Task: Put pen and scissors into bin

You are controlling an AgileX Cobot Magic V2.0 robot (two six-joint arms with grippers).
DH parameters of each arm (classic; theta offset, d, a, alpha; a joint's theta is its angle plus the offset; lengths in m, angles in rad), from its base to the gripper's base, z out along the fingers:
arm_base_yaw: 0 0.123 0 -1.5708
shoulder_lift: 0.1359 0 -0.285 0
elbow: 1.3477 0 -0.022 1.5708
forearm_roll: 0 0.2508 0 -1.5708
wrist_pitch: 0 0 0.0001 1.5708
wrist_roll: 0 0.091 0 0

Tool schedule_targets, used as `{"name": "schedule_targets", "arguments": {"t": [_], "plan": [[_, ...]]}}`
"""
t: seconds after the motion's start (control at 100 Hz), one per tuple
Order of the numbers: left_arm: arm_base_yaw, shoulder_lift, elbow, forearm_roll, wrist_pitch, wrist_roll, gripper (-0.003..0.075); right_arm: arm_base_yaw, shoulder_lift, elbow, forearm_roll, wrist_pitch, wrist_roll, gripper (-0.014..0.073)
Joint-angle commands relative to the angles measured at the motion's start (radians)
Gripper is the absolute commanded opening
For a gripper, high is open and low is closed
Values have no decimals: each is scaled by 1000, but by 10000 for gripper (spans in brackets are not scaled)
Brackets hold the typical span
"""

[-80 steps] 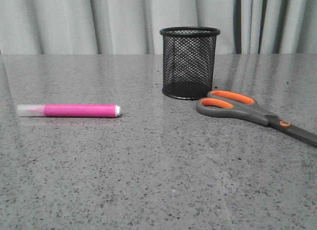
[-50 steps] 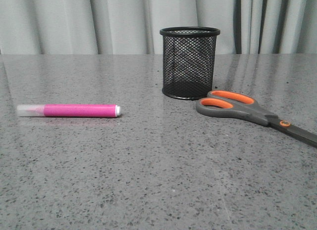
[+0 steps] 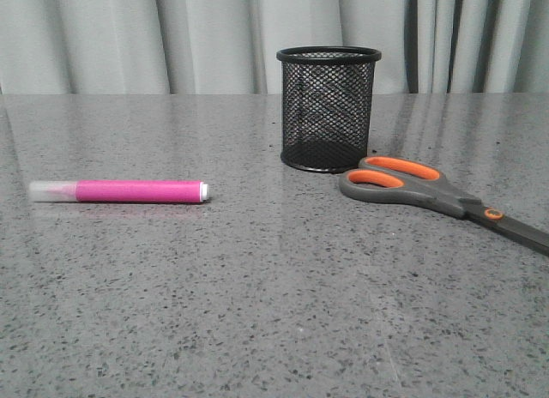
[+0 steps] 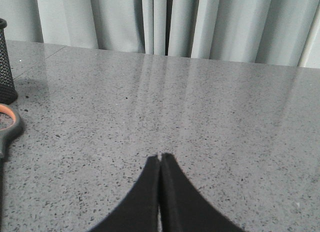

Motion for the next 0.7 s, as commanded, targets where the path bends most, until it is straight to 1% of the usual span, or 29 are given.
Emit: {"name": "schedule_targets", "arguments": {"t": [0.0, 0.1, 0.21, 0.47, 0.69], "plan": [[0, -31, 43, -8, -75, -10, -19, -5, -20, 13, -11, -85, 0, -76], [0, -31, 43, -17, -89, -10, -19, -5, -20, 13, -11, -99, 0, -76], [0, -31, 43, -79, -89, -10, -19, -5, -20, 13, 11, -128, 0, -76], [0, -31, 43, -330, -108, -10, -19, -5, -20, 13, 253, -206, 0, -76], [0, -31, 42, -579, -128, -10, -19, -5, -20, 13, 542, -211, 0, -76]]}}
